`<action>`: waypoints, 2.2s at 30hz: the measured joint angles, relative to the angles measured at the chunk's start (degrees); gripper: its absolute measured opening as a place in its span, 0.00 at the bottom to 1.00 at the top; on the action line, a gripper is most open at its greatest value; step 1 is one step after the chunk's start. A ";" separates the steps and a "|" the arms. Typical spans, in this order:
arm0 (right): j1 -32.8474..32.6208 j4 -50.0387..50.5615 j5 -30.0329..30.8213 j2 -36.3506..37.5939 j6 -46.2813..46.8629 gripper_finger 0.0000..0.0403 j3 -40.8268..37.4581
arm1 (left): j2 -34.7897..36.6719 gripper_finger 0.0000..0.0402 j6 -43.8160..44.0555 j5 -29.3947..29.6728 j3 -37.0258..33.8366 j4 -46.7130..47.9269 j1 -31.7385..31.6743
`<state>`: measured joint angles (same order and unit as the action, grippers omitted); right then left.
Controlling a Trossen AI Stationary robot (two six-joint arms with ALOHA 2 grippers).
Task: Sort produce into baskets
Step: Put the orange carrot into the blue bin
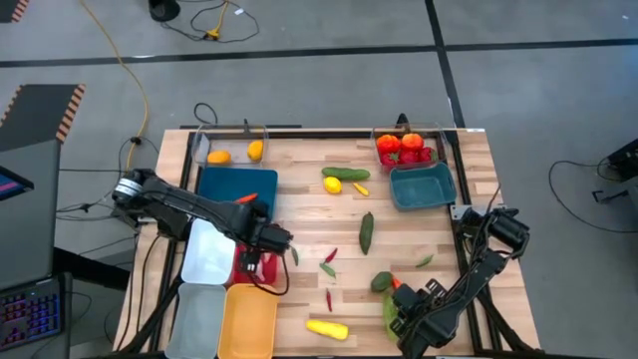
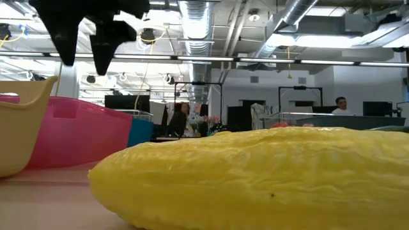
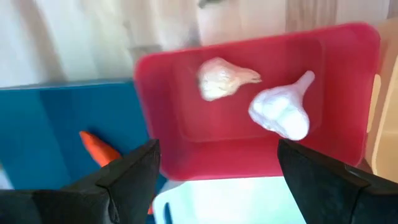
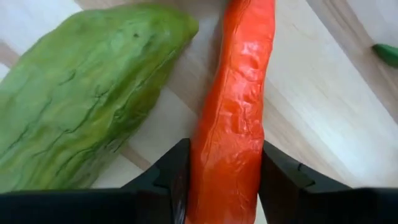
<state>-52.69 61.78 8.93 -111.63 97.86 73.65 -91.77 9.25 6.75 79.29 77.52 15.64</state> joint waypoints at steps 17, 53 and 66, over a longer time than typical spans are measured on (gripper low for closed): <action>15.77 5.10 18.01 19.17 -22.74 0.44 0.00 | 23.81 0.77 7.73 13.13 0.04 -0.53 -0.04; 57.03 -93.82 -4.24 -16.01 -83.97 0.48 11.08 | 29.86 0.77 3.52 19.53 0.04 -2.01 -0.04; 57.35 -93.67 -4.50 -22.23 -83.82 0.49 19.50 | 29.86 0.77 3.55 19.53 0.02 -2.01 -0.04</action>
<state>4.67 -31.89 4.43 -133.86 14.04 93.14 -61.91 12.80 26.28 79.31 75.50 15.59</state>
